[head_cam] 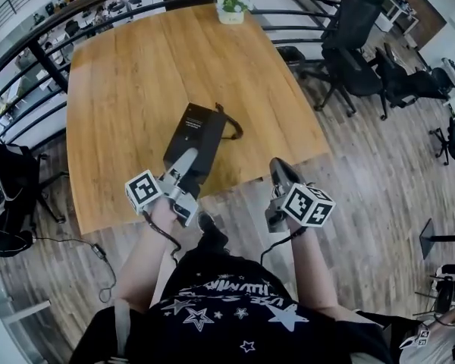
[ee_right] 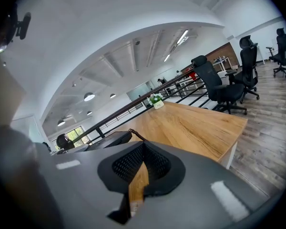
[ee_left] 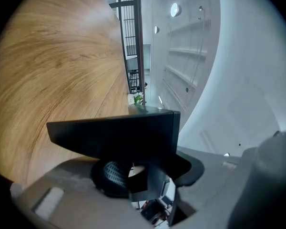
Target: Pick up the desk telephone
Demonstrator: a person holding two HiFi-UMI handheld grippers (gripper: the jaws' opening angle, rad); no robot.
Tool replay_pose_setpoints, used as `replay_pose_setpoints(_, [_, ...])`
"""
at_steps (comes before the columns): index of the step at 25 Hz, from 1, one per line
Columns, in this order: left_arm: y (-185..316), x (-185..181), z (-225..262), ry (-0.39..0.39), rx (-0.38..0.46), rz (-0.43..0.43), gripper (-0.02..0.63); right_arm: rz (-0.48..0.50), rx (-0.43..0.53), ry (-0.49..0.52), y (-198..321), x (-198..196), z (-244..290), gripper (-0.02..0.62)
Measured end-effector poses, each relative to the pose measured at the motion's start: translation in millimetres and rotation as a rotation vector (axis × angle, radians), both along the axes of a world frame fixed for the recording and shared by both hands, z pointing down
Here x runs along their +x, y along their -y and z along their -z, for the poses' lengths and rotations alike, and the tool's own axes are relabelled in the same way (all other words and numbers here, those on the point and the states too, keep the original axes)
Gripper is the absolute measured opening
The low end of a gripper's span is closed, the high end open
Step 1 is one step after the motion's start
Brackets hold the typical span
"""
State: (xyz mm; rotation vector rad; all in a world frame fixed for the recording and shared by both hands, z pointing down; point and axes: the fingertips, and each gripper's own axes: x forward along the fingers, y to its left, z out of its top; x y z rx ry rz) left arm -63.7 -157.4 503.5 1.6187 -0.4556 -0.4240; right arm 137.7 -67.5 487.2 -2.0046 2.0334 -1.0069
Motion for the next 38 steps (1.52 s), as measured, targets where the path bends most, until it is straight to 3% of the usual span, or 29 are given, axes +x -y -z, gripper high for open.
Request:
replay_pose_setpoints(5, [-40.4, -7.4, -2.4, -0.008, 0.003, -0.004, 0.207, 0.009, 0.042, 0.008, -34.4, -15.3, 2.4, -0.002])
replay_pose_setpoints(9, [-63.7, -12.7, -1.9, 0.0, 0.008, 0.0, 0.207, 0.018, 0.123, 0.071, -48.1, -27.3, 12.3, 0.002])
replay_pose_setpoints(17, [-102.8, -52.0, 12.4, 0.039, 0.032, 0.047, 0.207, 0.088, 0.147, 0.14, -76.5, -69.2, 9.6, 0.002])
replay_pose_setpoints(26, [-118.9, -90.1, 14.4, 0.021, 0.031, 0.058, 0.207, 0.067, 0.175, 0.121, -95.7, -87.5, 16.9, 0.0])
replay_pose_setpoints(32, [-119.9, -136.3, 19.9, 0.001, 0.042, 0.015, 0.207, 0.036, 0.175, 0.078, -98.8, -131.8, 25.5, 0.0])
replay_pose_setpoints(38, [-119.4, -146.9, 24.7, 0.001, 0.033, -0.017, 0.207, 0.042, 0.154, 0.058, -101.9, -152.9, 30.4, 0.0])
